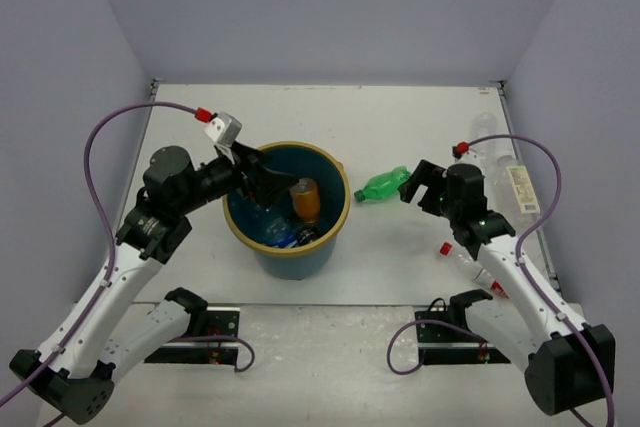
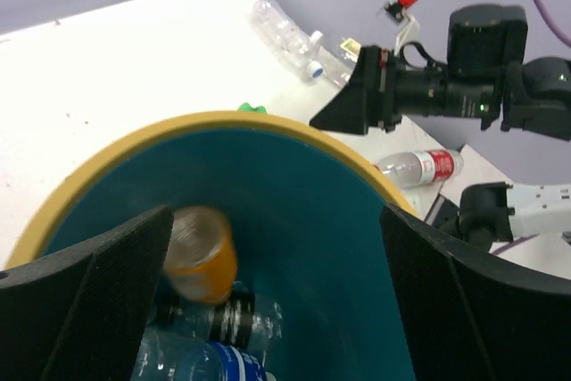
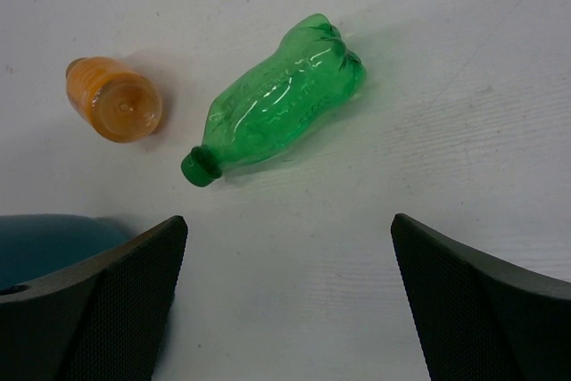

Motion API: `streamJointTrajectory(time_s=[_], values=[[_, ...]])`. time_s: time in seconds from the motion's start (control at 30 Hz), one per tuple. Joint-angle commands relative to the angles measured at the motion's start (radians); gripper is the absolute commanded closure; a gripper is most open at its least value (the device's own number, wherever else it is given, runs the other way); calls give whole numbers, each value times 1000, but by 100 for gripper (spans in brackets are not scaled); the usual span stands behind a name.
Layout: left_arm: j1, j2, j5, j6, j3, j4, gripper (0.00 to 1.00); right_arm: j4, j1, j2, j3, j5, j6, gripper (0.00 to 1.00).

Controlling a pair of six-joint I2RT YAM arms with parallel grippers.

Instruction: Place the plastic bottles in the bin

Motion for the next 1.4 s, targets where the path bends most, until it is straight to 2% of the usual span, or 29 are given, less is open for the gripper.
streamJointTrajectory(time_s=[0.0, 0.1, 0.2, 0.27, 0.3, 0.37, 0.43, 0.6, 0.7, 0.8, 1.07, 1.17, 1.2, 1.23, 1.37], values=[[-4, 56, -143, 39, 150, -11, 0, 50, 11, 40, 69, 30, 45, 1], [-4, 114, -279, 72, 258, -55, 0, 60, 17, 92, 93, 47, 60, 1], [5, 171, -482, 100, 321, -92, 0, 34, 21, 177, 133, 57, 79, 1], [38, 222, -539, 102, 343, -106, 0, 36, 27, 253, 160, 67, 100, 1], [99, 235, -535, 93, 340, -101, 0, 41, 29, 280, 168, 71, 105, 1], [197, 251, -407, 37, 316, -82, 0, 41, 32, 327, 186, 84, 129, 1], [311, 261, -354, -4, 256, -54, 0, 13, 34, 409, 227, 93, 152, 1], [341, 244, -638, -98, 87, -98, 0, -6, 50, 589, 329, 151, 177, 1], [341, 187, -646, -131, -41, -59, 0, 4, 51, 674, 364, 128, 199, 1], [341, 127, -641, -136, -108, -43, 0, 17, 54, 721, 380, 109, 222, 1], [341, 32, -676, -130, -168, -97, 0, 13, 57, 795, 392, 111, 308, 3], [341, 24, -663, -146, -189, -107, 0, 27, 61, 809, 385, 115, 323, 15], [341, 26, -648, -151, -195, -104, 0, 31, 64, 811, 385, 116, 322, 22], [341, 28, -641, -155, -203, -101, 0, 34, 65, 812, 384, 117, 315, 34], [341, 43, -636, -161, -216, -99, 0, 35, 68, 801, 383, 120, 278, 64]])
